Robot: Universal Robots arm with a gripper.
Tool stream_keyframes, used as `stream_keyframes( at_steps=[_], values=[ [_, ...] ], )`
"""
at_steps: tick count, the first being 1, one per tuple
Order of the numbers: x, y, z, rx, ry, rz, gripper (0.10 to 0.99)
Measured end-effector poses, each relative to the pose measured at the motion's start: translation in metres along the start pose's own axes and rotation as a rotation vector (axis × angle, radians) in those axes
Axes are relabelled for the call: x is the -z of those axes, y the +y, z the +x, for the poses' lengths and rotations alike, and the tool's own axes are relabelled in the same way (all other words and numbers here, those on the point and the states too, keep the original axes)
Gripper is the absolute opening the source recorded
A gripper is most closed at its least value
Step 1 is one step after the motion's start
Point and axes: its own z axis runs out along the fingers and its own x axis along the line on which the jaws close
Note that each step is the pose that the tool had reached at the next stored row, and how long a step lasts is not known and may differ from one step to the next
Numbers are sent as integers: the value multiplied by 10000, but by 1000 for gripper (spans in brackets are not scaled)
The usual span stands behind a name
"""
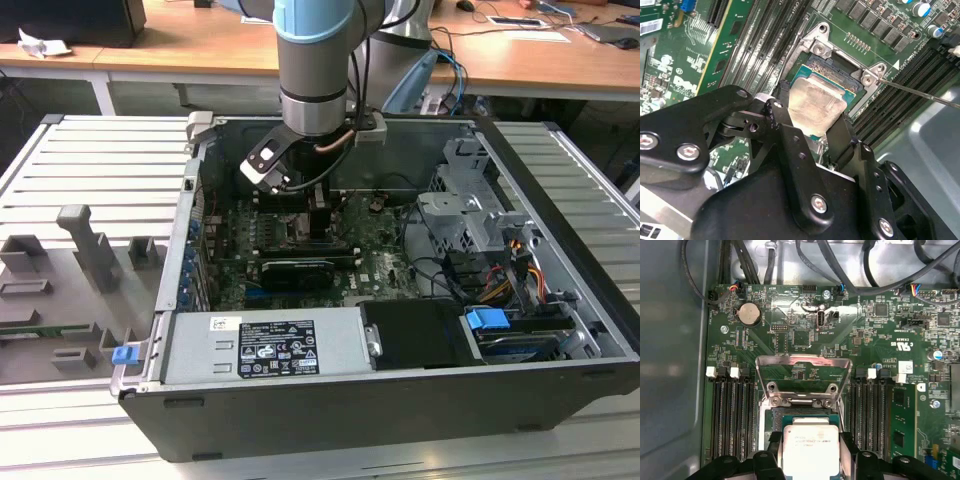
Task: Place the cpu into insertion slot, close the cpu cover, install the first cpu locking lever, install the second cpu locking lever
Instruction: 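Place the cpu into insertion slot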
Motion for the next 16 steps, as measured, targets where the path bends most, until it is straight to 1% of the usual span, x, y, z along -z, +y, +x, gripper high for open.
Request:
stream_keyframes(
  at_steps=[2, 5, 7, 10, 14, 16],
  values=[
    [-28, -10, 1, -60, -5, 0, 541],
    [-35, -21, 1, -202, -17, 0, 541],
    [-45, -21, 15, -213, -15, -2, 541],
    [-80, -24, 28, -214, -18, 0, 541],
    [-93, -23, 56, -212, -16, -2, 541],
    [-102, -23, 57, -222, -16, -2, 541]
  ],
)
